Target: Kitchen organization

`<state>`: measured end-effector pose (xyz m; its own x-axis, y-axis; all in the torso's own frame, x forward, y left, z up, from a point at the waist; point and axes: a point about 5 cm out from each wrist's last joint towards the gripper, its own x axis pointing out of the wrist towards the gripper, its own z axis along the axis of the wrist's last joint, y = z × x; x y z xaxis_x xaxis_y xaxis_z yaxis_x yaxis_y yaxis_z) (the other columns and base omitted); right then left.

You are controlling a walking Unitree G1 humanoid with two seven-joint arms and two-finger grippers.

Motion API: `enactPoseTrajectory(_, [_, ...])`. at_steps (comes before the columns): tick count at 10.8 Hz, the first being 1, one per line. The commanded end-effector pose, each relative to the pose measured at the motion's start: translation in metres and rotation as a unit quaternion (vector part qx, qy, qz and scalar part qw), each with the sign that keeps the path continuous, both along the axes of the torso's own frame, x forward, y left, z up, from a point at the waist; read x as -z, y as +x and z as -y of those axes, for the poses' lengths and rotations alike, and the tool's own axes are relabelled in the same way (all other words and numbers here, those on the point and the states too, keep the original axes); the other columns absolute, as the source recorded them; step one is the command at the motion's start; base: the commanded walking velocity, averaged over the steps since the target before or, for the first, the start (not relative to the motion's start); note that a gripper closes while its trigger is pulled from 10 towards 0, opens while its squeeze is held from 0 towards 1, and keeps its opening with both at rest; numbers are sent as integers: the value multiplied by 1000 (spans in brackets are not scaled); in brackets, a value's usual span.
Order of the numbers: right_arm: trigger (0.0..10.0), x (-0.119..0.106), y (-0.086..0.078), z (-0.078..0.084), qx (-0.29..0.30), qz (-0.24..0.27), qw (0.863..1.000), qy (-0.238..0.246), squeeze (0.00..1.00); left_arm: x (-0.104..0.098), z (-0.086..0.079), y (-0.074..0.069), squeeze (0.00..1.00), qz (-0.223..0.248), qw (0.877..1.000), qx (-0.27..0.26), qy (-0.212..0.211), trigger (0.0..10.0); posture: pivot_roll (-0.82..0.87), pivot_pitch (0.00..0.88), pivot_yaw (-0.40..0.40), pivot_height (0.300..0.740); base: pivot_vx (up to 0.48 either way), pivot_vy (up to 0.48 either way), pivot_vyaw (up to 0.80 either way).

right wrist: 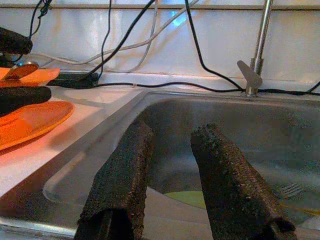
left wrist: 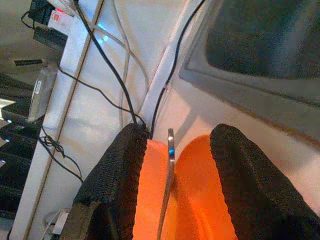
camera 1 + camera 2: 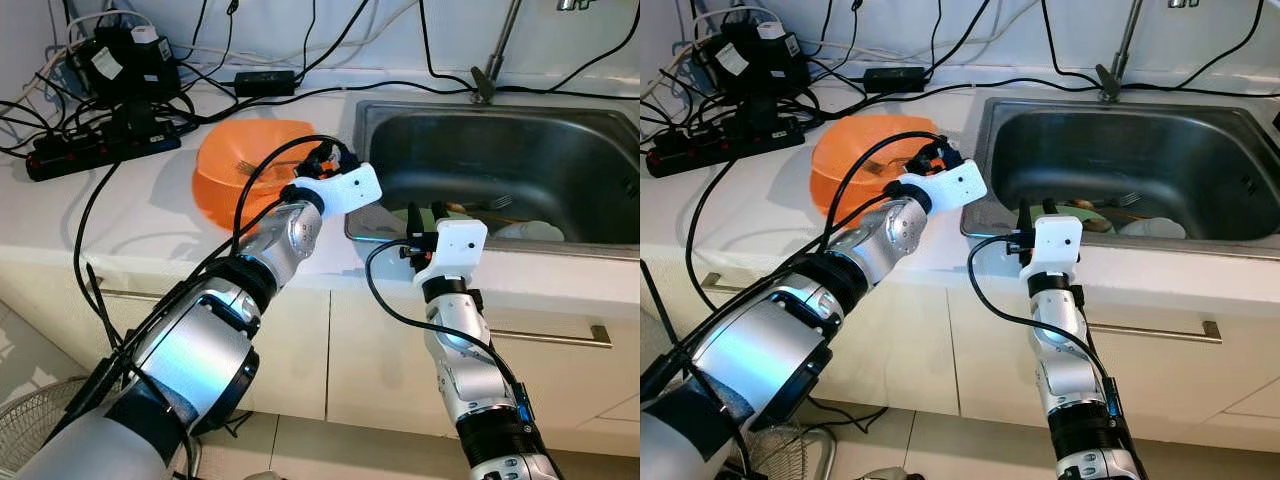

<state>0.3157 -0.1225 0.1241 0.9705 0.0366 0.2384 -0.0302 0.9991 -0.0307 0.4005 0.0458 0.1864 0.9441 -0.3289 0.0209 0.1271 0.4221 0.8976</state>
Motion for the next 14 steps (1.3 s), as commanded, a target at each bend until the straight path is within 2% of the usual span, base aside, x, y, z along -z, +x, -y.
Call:
enactPoseTrajectory(1, [10000, 5, -2, -1, 1, -10, 1000, 0, 0, -12, 2, 3, 0, 18, 1000, -4, 6, 4000, 31, 0, 78, 740, 0, 0, 0])
enactPoseTrajectory(2, [10000, 5, -3, -1, 2, -10, 1000, 1, 0, -14, 2, 4, 0, 21, 1000, -8, 5, 2353, 30, 0, 80, 740, 0, 0, 0])
enactPoseTrajectory(3, [10000, 5, -3, -1, 2, -10, 1000, 1, 0, -15, 2, 4, 0, 24, 1000, -10, 6, 1765, 29, 0, 81, 740, 0, 0, 0])
enactPoseTrajectory(4, [10000, 6, -3, -2, 2, -12, 1000, 1, 0, -15, 2, 4, 0, 27, 1000, -12, 8, 549, 27, 0, 81, 740, 0, 0, 0])
enactPoseTrajectory(5, [10000, 7, -3, -2, 2, -13, 1000, 2, 0, -15, 2, 4, 0, 26, 1000, -12, 10, 0, 26, 0, 81, 740, 0, 0, 0])
enactPoseTrajectory(12, [10000, 7, -2, -2, 3, -14, 1000, 2, 0, -15, 3, 4, 0, 34, 999, -13, 13, 0, 30, 0, 76, 740, 0, 0, 0])
enactPoseTrajectory(14, [10000, 7, -2, -2, 2, -14, 1000, 2, 0, -22, 6, 4, 0, 69, 997, -11, 30, 0, 31, 0, 77, 740, 0, 0, 0])
